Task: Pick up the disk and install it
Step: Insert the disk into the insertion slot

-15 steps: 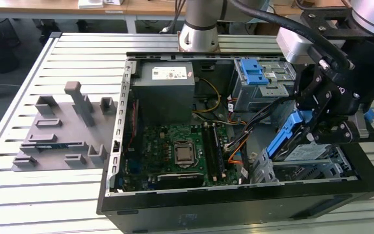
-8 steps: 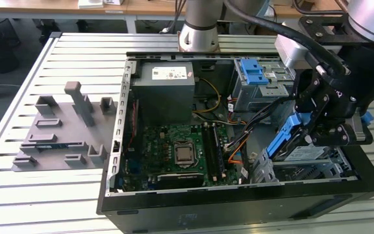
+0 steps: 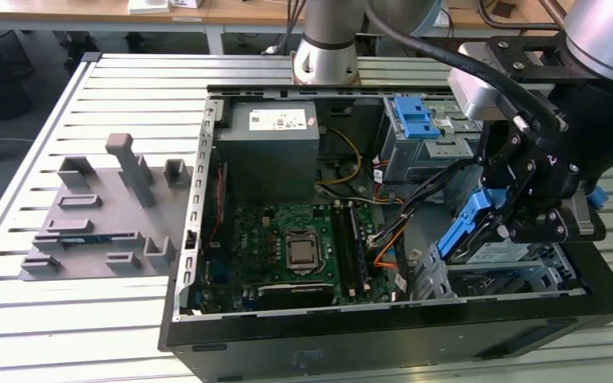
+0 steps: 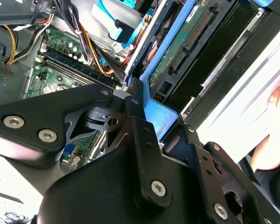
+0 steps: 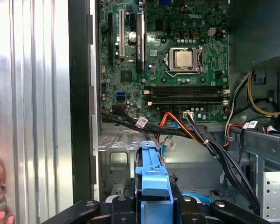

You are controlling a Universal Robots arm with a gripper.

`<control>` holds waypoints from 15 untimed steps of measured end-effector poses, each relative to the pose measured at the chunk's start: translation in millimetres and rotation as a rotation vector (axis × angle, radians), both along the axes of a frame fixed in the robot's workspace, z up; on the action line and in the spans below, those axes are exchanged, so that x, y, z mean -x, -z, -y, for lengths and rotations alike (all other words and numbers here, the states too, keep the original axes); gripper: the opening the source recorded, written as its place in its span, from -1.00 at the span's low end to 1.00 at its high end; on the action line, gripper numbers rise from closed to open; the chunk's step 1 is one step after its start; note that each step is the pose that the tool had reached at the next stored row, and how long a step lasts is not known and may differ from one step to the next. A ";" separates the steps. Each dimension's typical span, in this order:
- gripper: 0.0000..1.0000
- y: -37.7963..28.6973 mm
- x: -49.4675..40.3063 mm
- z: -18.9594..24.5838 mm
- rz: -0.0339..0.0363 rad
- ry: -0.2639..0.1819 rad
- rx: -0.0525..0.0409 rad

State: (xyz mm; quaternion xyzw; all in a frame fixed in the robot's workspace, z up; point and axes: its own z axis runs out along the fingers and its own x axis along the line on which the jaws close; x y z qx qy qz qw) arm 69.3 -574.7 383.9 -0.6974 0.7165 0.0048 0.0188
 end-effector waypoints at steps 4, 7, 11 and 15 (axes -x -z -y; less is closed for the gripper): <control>-0.27 3.1 -0.3 0.0 0.0001 0.000 -0.0002; -0.27 5.3 -0.5 0.0 0.0000 0.000 -0.0002; -0.27 8.5 -0.7 0.0 0.0000 0.000 -0.0002; -0.27 11.4 -1.0 0.0 0.0000 0.000 -0.0001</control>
